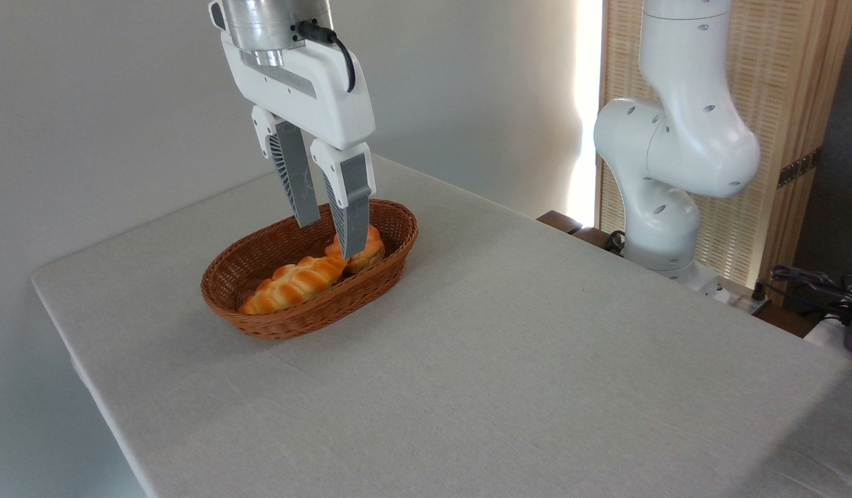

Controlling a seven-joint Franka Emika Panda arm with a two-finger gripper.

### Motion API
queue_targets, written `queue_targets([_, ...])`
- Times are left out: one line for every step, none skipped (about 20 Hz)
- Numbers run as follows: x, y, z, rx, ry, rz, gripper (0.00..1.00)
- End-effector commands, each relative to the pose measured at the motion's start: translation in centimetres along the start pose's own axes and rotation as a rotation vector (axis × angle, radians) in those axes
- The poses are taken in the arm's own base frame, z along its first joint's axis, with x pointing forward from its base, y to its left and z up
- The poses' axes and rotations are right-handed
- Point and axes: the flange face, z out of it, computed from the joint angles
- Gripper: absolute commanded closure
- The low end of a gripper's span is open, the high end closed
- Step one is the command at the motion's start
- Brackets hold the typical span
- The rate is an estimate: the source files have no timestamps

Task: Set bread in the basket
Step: 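Raise the open gripper up out of the basket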

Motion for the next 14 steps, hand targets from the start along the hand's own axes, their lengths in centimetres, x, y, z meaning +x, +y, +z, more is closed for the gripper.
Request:
queue_targets([0.18, -0.18, -0.08, 0.006, -0.020, -0.020, 0.00])
queue_targets([0.23, -0.23, -0.02, 0.007, -0.019, -0.031, 0.00])
queue_targets([0.23, -0.23, -0.02, 0.007, -0.019, -0.036, 0.00])
queue_targets([0.24, -0.25, -0.04, 0.009, -0.019, -0.034, 0.00])
queue_targets([0.17, -0.30, -0.02, 0.014, -0.025, -0.033, 0.00])
queue_targets([0.13, -0.35, -0.03, 0.025, -0.034, -0.033, 0.00])
queue_targets([0.16, -0.38, 0.06, 0.029, -0.040, -0.033, 0.00])
queue_targets([0.27, -0.25, 0.07, 0.029, -0.040, -0.029, 0.00])
queue_targets([0.27, -0.25, 0.07, 0.029, -0.040, -0.029, 0.00])
queue_targets([0.27, -0.25, 0.07, 0.029, -0.040, -0.031, 0.00])
queue_targets([0.27, -0.25, 0.07, 0.029, -0.040, -0.031, 0.00])
queue_targets([0.27, -0.25, 0.07, 0.029, -0.040, -0.031, 0.00])
queue_targets([0.19, -0.29, 0.09, 0.027, -0.042, -0.030, 0.00])
queue_targets([0.19, -0.27, 0.10, 0.025, -0.042, -0.027, 0.00])
